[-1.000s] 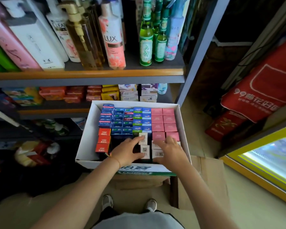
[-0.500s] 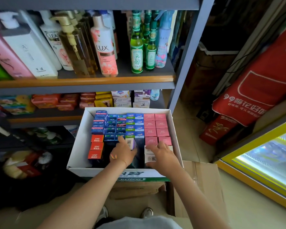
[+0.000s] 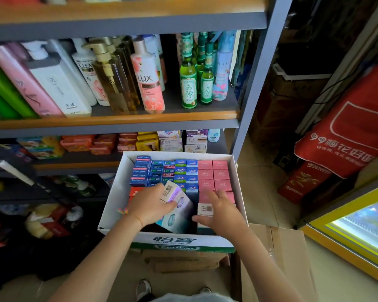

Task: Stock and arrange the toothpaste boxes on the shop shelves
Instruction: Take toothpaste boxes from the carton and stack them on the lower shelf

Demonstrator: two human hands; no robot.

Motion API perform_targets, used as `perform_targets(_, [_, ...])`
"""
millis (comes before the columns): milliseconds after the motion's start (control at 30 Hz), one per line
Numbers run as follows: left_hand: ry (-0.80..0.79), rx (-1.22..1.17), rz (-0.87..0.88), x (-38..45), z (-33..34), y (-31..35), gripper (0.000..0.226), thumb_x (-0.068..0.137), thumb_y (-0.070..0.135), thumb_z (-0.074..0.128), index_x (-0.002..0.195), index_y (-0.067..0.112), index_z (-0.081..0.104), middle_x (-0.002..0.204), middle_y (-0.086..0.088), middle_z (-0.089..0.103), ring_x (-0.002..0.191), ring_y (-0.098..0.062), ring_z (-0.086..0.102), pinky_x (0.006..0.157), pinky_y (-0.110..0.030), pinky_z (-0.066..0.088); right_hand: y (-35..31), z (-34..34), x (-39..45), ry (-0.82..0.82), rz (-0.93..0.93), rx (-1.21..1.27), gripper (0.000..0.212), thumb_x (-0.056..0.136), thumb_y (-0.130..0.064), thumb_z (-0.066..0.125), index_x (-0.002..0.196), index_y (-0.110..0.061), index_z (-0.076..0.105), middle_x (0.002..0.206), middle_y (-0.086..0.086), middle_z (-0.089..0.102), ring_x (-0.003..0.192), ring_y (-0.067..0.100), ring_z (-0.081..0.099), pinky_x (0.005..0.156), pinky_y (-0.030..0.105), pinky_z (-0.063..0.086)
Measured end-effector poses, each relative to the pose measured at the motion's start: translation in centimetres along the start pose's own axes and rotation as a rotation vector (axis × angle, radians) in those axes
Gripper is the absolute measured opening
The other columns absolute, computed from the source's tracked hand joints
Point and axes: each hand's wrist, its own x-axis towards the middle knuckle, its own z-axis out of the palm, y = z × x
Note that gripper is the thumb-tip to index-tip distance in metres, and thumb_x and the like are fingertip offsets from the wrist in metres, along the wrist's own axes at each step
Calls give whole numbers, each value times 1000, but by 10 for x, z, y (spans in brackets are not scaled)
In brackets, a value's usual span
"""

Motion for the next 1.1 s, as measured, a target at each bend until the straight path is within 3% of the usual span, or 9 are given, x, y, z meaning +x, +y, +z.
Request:
perform_targets(167, [133, 0, 205, -34, -90, -4, 40, 78, 56, 71, 75, 27, 44, 71, 8, 59, 62, -5, 53, 49, -25, 31, -39, -13, 14, -10, -126, 297, 101, 60, -62, 83, 144, -34, 36, 144, -7, 42, 131, 13, 42, 104, 41, 46])
perform_targets(300, [99, -290, 372, -57, -150, -15, 42, 70, 61, 73, 90, 25, 64, 83, 9, 70, 74, -8, 65, 64, -36, 50, -80, -37, 14, -273, -157, 668, 75, 59, -44, 91, 123, -25, 57, 118, -9, 70, 108, 12, 67, 93, 46, 55])
perform_targets(433, [16, -653, 343, -70, -168, -49, 46, 65, 56, 75, 97, 23, 68, 87, 10, 73, 75, -6, 66, 65, -27, 50, -118, -56, 3, -490, -274, 795, 50, 77, -25, 80, 124, -19, 63, 121, -2, 70, 114, 18, 65, 96, 36, 53])
perform_targets(500, [-11, -856, 319, -75, -161, -72, 39, 70, 41, 76, 100, 20, 67, 83, 9, 71, 72, -1, 61, 62, -18, 47, -137, -47, -3, -502, -270, 889, 60, 68, -37, 86, 119, -14, 67, 118, 5, 71, 107, 21, 67, 91, 34, 54])
perform_targets(633, [5, -1138, 217, -96, -138, -141, 28, 82, 32, 61, 103, 15, 68, 86, 0, 66, 76, -6, 59, 61, -13, 46, -171, -8, -14, -490, -56, 1296, 71, 34, -53, 97, 86, -8, 76, 81, 12, 73, 64, 20, 69, 60, 27, 56])
perform_targets(767, [-11, -1315, 75, -132, -135, -222, 25, 100, 32, 50, 99, 13, 66, 74, -5, 57, 58, -7, 58, 48, -16, 43, -238, 34, -35, -634, 67, 1454, 70, 35, -47, 99, 87, -5, 79, 87, 16, 73, 71, 24, 71, 67, 32, 58])
perform_targets(867, [2, -1397, 36, -161, -137, -285, 34, 87, 46, 51, 83, 17, 68, 72, -1, 59, 60, -10, 58, 51, -20, 44, -295, 81, -51, -687, 176, 1450, 70, 21, -40, 101, 77, -4, 79, 78, 15, 73, 66, 25, 71, 65, 33, 58])
perform_targets(967, [10, -1449, 26, -191, -137, -350, 36, 84, 48, 53, 75, 17, 66, 69, -5, 58, 58, -13, 56, 50, -21, 43, -355, 136, -65, -788, 217, 1426, 71, 30, -43, 101, 86, -6, 79, 90, 17, 73, 81, 32, 71, 80, 41, 52])
perform_targets(1100, [71, -1519, -18, -231, -141, -426, 36, 84, 45, 54, 77, 11, 63, 70, -9, 60, 58, -13, 59, 51, -21, 45, -439, 193, -83, -965, 258, 1484, 86, 42, -46, 98, 115, -9, 72, 136, 26, 50, 104, 47, 57, 78, 52, 55])
